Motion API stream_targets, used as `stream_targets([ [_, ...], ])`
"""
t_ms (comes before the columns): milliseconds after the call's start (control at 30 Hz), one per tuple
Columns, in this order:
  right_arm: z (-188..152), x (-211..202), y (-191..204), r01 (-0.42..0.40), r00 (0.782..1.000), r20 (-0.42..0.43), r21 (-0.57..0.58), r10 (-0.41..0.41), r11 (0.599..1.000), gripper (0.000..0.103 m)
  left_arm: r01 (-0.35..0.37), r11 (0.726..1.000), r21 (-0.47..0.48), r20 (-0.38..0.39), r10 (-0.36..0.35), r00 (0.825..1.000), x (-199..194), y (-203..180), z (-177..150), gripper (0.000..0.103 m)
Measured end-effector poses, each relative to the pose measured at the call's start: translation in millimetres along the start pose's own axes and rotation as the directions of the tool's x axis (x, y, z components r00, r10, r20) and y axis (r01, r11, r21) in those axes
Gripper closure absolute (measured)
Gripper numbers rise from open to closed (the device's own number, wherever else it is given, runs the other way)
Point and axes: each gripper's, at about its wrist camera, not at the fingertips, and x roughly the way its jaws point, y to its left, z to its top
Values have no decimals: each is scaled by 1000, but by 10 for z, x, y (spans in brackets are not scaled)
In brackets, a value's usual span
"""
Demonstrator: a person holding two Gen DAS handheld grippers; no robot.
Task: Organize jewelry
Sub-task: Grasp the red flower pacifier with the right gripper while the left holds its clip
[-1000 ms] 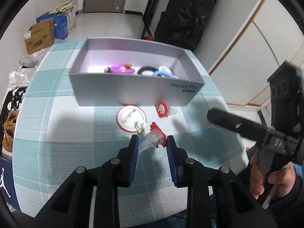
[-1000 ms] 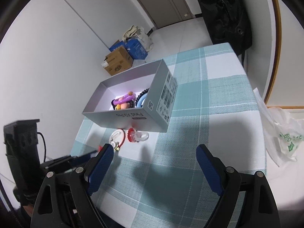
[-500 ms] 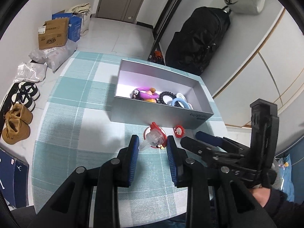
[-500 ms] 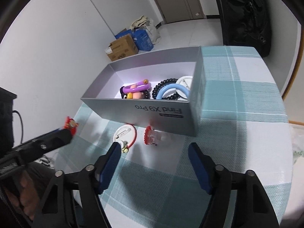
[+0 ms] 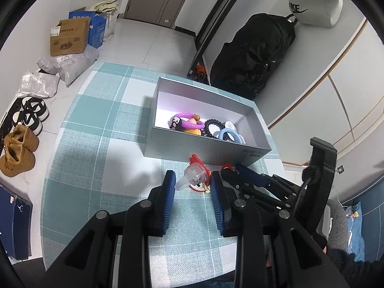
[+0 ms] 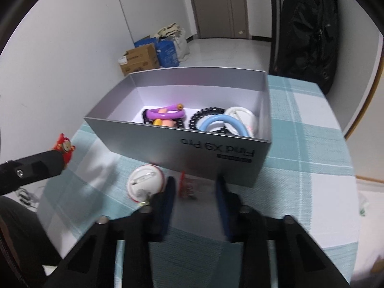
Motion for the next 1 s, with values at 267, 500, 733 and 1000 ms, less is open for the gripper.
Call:
stream_targets([
  [267, 20, -32, -85, -49, 999, -15, 33, 50, 998, 75, -8, 1000, -9, -3, 8, 1000, 22, -27, 14, 79],
  [500, 15, -229, -144, -123, 992, 24, 70, 122, 990, 75, -27, 1000, 4, 16, 27, 999, 14, -98, 24, 79],
  [733, 94, -540, -98, -238, 965, 123, 33, 232, 971, 75, -52, 998, 19, 38, 51, 998, 45, -168, 28, 79],
  [1000, 232, -802, -23, -317, 925, 212, -36, 317, 948, 75, -68, 997, 47, 75, 65, 995, 63, -258, 124, 79],
])
